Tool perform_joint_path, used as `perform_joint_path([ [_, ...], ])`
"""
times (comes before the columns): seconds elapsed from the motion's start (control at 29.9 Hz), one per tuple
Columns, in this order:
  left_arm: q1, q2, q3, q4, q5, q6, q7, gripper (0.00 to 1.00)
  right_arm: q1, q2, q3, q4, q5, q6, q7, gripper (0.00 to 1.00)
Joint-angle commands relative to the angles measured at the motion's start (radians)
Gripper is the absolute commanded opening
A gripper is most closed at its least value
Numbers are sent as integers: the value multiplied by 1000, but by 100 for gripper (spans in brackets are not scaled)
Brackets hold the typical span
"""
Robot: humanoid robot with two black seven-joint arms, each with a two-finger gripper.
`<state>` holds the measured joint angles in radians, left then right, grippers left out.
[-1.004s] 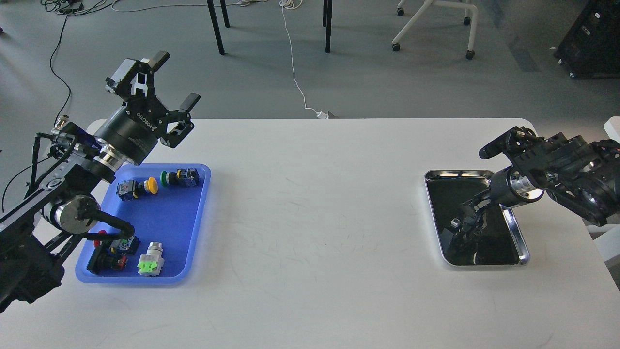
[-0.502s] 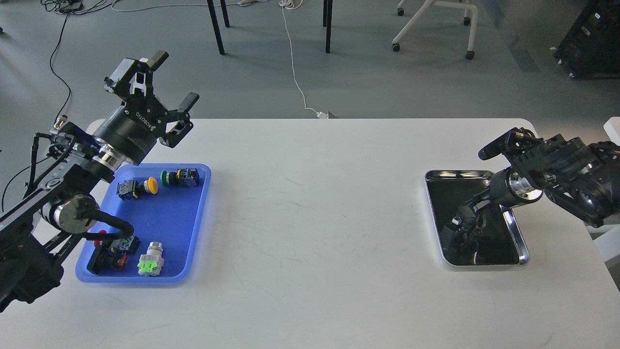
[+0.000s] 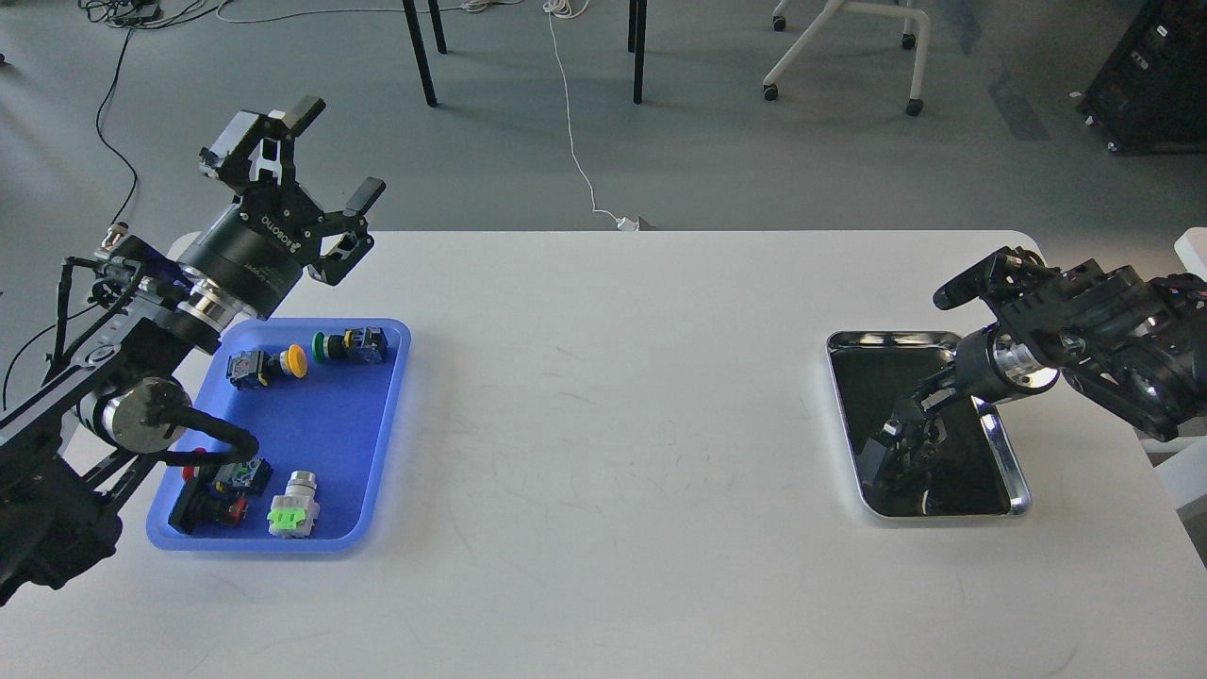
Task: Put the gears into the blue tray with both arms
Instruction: 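Carry the black gear with the right gripper toward the table center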
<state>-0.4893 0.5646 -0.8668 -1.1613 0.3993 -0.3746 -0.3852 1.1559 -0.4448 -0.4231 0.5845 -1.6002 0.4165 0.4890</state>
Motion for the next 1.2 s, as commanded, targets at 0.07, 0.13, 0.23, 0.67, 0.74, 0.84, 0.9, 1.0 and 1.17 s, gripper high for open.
perform_joint_path([
  [0.07,0,0,-3,0,0,-12,2,98,31,-8,4,14,2,-1,0,17],
  [0.13,0,1,-3,0,0,-12,2,98,51,-17,4,38,2,-1,0,17],
  [0.23,0,4,-3,0,0,-12,2,98,90,-32,10,72,3,1,0,17],
  [0.67,0,20,-3,-21,0,-12,2,98,286,98,1,244,203,67,0,17],
  [0.74,0,23,-5,-26,0,-12,2,98,292,156,1,244,224,72,0,17],
  [0.84,3,34,-14,-28,0,-12,2,98,294,240,-3,239,278,72,0,17],
  [0.9,9,37,-15,-28,0,-13,2,98,294,294,-32,233,296,72,0,17],
  [1.0,14,41,-17,-28,0,-13,2,98,292,360,-75,204,299,71,0,17],
  [1.17,14,43,-17,-28,0,-13,0,98,278,423,-106,181,299,67,0,17],
])
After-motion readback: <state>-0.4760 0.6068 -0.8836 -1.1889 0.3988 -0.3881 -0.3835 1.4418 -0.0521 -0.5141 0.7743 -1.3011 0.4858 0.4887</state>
